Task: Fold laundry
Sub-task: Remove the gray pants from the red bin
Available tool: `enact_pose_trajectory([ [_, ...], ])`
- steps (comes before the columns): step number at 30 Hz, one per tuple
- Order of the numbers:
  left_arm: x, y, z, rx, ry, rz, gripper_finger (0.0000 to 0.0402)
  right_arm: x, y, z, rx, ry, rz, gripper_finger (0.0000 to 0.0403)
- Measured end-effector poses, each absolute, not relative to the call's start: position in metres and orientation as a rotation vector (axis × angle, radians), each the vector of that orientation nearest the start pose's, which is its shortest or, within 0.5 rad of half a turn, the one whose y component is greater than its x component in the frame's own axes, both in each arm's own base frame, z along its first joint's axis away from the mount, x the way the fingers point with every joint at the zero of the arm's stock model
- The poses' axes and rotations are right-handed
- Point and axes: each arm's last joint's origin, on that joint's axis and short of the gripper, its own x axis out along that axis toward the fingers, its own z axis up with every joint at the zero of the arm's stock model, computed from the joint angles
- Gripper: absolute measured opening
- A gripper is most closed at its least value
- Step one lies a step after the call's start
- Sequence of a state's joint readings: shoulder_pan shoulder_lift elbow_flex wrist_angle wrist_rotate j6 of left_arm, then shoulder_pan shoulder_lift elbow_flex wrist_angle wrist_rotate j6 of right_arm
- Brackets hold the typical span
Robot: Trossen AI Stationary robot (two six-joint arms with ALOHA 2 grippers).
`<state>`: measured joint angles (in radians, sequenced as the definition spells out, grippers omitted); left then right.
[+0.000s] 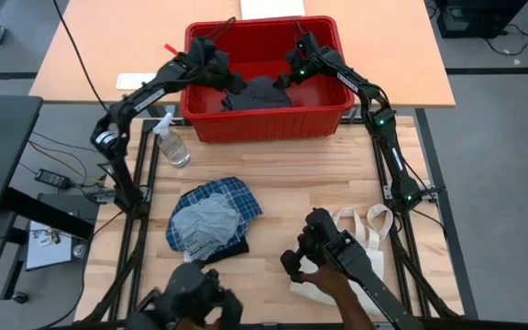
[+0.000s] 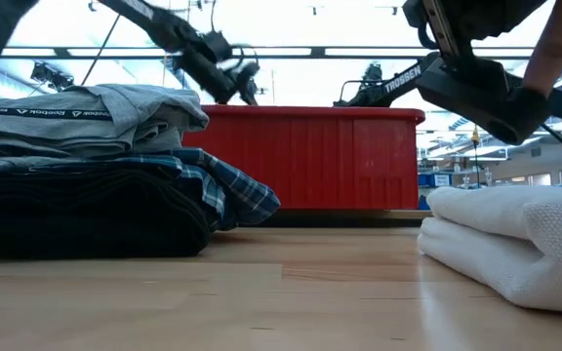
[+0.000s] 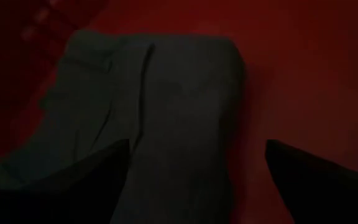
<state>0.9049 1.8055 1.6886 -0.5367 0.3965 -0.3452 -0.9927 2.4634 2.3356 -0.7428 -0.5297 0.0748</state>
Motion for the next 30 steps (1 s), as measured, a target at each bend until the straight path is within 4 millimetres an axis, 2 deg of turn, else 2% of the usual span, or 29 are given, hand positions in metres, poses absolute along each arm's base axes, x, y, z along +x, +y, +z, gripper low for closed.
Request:
enact_pose_trajectory([
  [7, 0.261, 0.344, 0.285, -0.861, 0.513, 0.648, 0.0201, 0.321, -0.427, 0.223, 0.610, 0.706, -0.511, 0.0393],
  [12, 0.257, 0.354, 0.266, -0.901, 0.561, 0.670, 0.0201, 0.328, -0.421, 0.218, 0.631, 0.745, -0.548, 0.0397],
  [20, 0.258, 0.356, 0.262, -0.892, 0.571, 0.668, 0.0201, 0.314, -0.426, 0.204, 0.720, 0.793, -0.553, 0.0396],
  [22, 0.258, 0.355, 0.262, -0.893, 0.571, 0.669, 0.0201, 0.310, -0.428, 0.193, 0.790, 0.808, -0.508, 0.0396],
  [25, 0.258, 0.355, 0.262, -0.895, 0.575, 0.668, 0.0201, 0.311, -0.425, 0.180, 0.857, 0.834, -0.447, 0.0396],
  [30, 0.258, 0.354, 0.262, -0.901, 0.582, 0.664, 0.0201, 0.327, -0.420, 0.180, 0.844, 0.772, -0.369, 0.0396],
])
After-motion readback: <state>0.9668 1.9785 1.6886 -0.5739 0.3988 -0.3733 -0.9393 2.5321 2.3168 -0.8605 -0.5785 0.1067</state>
